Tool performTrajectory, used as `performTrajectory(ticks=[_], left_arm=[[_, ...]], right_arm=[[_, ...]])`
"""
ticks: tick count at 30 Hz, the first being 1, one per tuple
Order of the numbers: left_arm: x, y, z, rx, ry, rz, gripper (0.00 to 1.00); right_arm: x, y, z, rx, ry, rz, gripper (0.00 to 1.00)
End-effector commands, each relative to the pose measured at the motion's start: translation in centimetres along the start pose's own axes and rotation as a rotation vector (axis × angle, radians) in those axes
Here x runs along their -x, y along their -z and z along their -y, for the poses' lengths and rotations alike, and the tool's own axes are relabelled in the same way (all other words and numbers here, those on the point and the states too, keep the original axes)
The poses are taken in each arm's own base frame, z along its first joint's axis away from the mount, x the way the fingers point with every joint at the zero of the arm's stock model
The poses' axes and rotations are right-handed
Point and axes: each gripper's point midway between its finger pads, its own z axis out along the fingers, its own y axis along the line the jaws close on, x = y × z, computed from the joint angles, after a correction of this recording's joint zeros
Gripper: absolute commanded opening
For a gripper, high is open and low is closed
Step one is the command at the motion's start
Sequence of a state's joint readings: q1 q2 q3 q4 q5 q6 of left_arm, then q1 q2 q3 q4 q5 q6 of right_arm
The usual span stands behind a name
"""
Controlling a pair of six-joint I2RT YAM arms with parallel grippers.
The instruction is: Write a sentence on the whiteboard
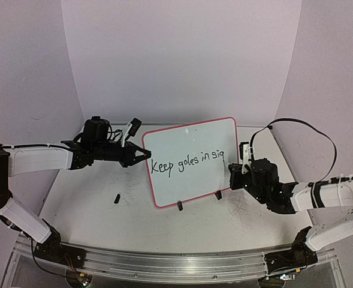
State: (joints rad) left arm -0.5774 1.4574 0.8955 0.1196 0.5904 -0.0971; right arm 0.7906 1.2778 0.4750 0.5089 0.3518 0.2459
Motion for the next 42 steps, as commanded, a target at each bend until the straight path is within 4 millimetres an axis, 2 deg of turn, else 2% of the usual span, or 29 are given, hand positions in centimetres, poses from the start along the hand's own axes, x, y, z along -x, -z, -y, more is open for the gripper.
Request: performTrajectory(ticks=[1,4,8,13,16,19,21,27,33,42], left_arm=[[1.8,1.0,-2.7,0.169,-0.133,0.045,0.00],[1.8,1.0,-2.6,0.167,-0.133,0.045,0.00],[1.8,1.0,-2.7,0.167,-0.133,0.044,0.00],[1.7,1.0,-2.7,0.171,-0.131,0.044,0.00],[1.7,1.0,-2.8,0.174,-0.130,0.042,0.00],[1.7,1.1,-2.8,0.180,-0.132,0.044,0.00],[1.6,1.1,-2.8,0.179,-0.131,0.043,0.00],[1.7,1.0,-2.7,0.172,-0.128,0.043,0.00],[1.7,1.1,-2.9,0.181,-0.130,0.044,0.00],[1.6,1.0,-2.8,0.177,-0.129,0.042,0.00]], right_arm=[[-1.0,0.4,0.1,0.012,-0.009,-0.032,0.00],[-1.0,0.3,-0.3,0.035,-0.003,-0.032,0.00],[0.1,0.0,-1.8,0.090,0.006,-0.007,0.00],[2.8,0.1,-2.5,0.106,-0.019,0.068,0.00],[5.1,2.2,-1.3,0.084,-0.066,0.148,0.00],[4.8,3.5,0.5,0.033,-0.068,0.175,0.00],[4.4,3.0,1.2,0.009,-0.060,0.161,0.00],[6.0,1.9,0.0,0.027,-0.011,0.167,0.00],[4.7,1.9,0.1,0.033,0.009,0.140,0.00],[4.7,1.9,-0.2,0.050,0.012,0.141,0.00]])
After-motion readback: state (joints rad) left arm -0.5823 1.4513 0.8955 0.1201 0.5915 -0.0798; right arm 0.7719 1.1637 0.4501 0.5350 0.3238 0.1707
